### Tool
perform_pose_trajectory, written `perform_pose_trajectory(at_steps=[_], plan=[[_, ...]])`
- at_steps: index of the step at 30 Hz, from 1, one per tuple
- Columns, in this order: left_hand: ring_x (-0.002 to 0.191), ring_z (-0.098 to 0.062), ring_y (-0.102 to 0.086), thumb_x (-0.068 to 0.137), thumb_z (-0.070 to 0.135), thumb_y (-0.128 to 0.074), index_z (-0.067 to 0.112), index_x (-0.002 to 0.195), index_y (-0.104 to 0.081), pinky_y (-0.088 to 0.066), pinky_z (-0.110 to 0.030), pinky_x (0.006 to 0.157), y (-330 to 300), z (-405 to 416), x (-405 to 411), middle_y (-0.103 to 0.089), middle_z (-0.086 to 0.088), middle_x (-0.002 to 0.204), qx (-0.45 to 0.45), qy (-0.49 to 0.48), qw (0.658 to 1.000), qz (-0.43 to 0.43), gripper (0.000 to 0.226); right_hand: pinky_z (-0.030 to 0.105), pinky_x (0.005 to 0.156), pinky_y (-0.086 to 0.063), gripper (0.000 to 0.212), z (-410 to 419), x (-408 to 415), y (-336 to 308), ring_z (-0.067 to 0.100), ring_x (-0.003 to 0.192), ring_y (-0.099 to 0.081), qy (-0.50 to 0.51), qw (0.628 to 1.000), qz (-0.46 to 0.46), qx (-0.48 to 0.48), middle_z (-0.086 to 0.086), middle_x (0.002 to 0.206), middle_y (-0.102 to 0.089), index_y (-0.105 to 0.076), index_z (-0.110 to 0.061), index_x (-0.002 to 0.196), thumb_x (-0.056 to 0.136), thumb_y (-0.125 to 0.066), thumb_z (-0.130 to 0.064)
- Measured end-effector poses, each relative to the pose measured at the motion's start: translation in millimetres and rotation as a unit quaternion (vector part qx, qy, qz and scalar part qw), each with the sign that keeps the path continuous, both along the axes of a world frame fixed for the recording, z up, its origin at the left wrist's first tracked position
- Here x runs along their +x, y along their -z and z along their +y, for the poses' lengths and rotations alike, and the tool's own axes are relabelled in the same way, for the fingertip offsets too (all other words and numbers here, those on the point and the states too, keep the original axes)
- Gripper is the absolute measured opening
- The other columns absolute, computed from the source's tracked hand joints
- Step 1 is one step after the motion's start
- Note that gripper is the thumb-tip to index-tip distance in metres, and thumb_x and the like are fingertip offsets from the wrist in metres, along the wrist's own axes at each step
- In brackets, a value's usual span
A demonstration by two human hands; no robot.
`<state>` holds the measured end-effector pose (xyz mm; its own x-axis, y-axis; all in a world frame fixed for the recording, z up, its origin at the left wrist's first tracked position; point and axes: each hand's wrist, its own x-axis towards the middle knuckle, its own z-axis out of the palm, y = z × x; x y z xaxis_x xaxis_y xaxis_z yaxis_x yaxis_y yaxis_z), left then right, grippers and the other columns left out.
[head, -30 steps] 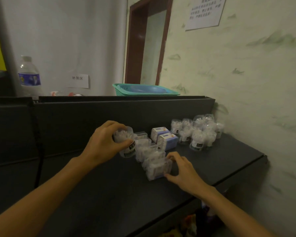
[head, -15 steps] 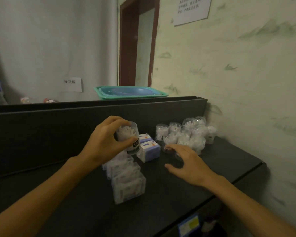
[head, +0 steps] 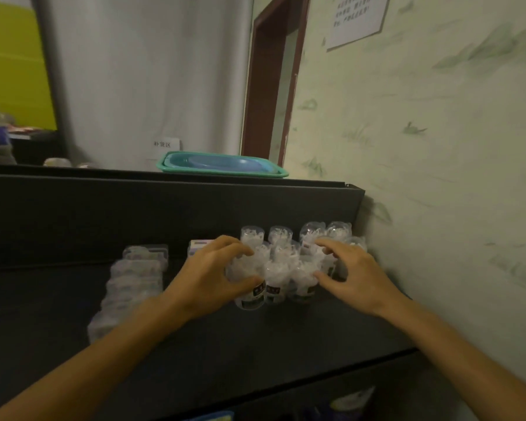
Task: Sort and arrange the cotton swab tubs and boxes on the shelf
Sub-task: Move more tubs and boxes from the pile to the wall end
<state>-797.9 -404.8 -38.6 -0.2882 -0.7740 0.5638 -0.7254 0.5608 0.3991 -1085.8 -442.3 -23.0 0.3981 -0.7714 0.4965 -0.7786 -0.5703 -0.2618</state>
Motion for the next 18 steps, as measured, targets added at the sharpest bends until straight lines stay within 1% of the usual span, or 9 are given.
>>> perform_pose_trajectory(at_steps=[2, 4, 6, 9, 10, 11, 13, 14, 18], plan=[[0.109, -0.004, -0.05, 0.077, 0.057, -0.058, 0.03, 0.122, -0.054, -0.052, -0.023, 0.084, 8, 7, -23, -0.045, 0.015, 0.124, 0.005, -0.001, 1.0, -0.004, 0.053, 0.033, 0.091, -0.049, 0.057, -3, -16, 2, 0.006, 0.108, -0.05, -0.007, 1.0, 0.001, 0.006, -0.007, 0.119, -0.057, -0.047, -0.032, 0.134, 0.082, -0.067, -0.042], [0.109, -0.004, -0.05, 0.079, 0.05, -0.063, 0.028, 0.123, -0.054, -0.053, -0.022, 0.084, 14, 12, -44, -0.046, 0.014, 0.126, 0.013, 0.002, 1.0, -0.014, 0.05, 0.036, 0.09, -0.051, 0.058, -4, -29, 5, 0.01, 0.109, -0.053, -0.01, 1.0, 0.005, 0.021, -0.004, 0.12, -0.058, -0.047, -0.032, 0.134, 0.08, -0.062, -0.05], [0.109, -0.005, -0.051, 0.079, 0.048, -0.064, 0.028, 0.123, -0.054, -0.051, -0.022, 0.087, 18, 15, -61, -0.047, 0.012, 0.127, 0.018, 0.003, 0.999, -0.037, 0.05, 0.035, 0.09, -0.051, 0.062, -2, -39, 10, 0.012, 0.11, -0.052, -0.011, 0.999, 0.007, 0.035, -0.003, 0.121, -0.057, -0.047, -0.031, 0.133, 0.078, -0.056, -0.056], [0.113, -0.009, -0.051, 0.08, 0.052, -0.061, 0.028, 0.125, -0.054, -0.048, -0.029, 0.092, 23, 13, -84, -0.047, 0.01, 0.13, 0.02, -0.006, 0.996, -0.084, 0.051, 0.025, 0.089, -0.045, 0.056, 3, -58, 16, 0.012, 0.109, -0.052, -0.005, 0.999, 0.014, 0.042, -0.002, 0.121, -0.057, -0.049, -0.029, 0.133, 0.081, -0.065, -0.045], [0.114, -0.01, -0.051, 0.08, 0.054, -0.059, 0.028, 0.125, -0.054, -0.046, -0.03, 0.094, 24, 12, -91, -0.049, 0.009, 0.131, 0.016, -0.008, 0.995, -0.098, 0.052, 0.024, 0.089, -0.043, 0.056, 5, -64, 17, 0.013, 0.109, -0.052, 0.001, 0.999, 0.017, 0.042, -0.002, 0.121, -0.058, -0.049, -0.028, 0.133, 0.081, -0.066, -0.042], [0.115, -0.011, -0.051, 0.08, 0.058, -0.054, 0.027, 0.124, -0.055, -0.044, -0.03, 0.095, 26, 11, -97, -0.05, 0.008, 0.13, 0.012, -0.011, 0.994, -0.111, 0.054, 0.026, 0.09, -0.044, 0.057, 7, -71, 17, 0.014, 0.109, -0.053, 0.006, 0.999, 0.018, 0.044, -0.003, 0.121, -0.059, -0.05, -0.027, 0.133, 0.08, -0.065, -0.044], [0.117, -0.013, -0.051, 0.076, 0.064, -0.041, 0.027, 0.123, -0.056, -0.041, -0.033, 0.098, 29, 9, -107, -0.053, 0.006, 0.129, 0.013, -0.022, 0.991, -0.129, 0.062, 0.034, 0.09, -0.049, 0.06, 10, -83, 17, 0.017, 0.107, -0.055, 0.015, 0.998, 0.015, 0.055, -0.002, 0.119, -0.061, -0.05, -0.027, 0.132, 0.077, -0.059, -0.049], [0.117, -0.014, -0.052, 0.075, 0.064, -0.039, 0.026, 0.122, -0.057, -0.041, -0.034, 0.097, 31, 8, -110, -0.055, 0.005, 0.128, 0.012, -0.028, 0.991, -0.127, 0.063, 0.037, 0.09, -0.05, 0.061, 11, -89, 18, 0.018, 0.106, -0.056, 0.018, 0.998, 0.012, 0.063, -0.002, 0.118, -0.061, -0.05, -0.027, 0.132, 0.076, -0.058, -0.05], [0.114, -0.016, -0.054, 0.074, 0.065, -0.041, 0.028, 0.116, -0.059, -0.037, -0.036, 0.096, 33, 2, -123, -0.061, 0.006, 0.121, -0.011, -0.05, 0.991, -0.128, 0.059, 0.041, 0.09, -0.05, 0.06, 10, -105, 18, 0.017, 0.108, -0.055, 0.018, 0.997, 0.013, 0.073, -0.001, 0.116, -0.06, -0.048, -0.028, 0.134, 0.078, -0.058, -0.051]])
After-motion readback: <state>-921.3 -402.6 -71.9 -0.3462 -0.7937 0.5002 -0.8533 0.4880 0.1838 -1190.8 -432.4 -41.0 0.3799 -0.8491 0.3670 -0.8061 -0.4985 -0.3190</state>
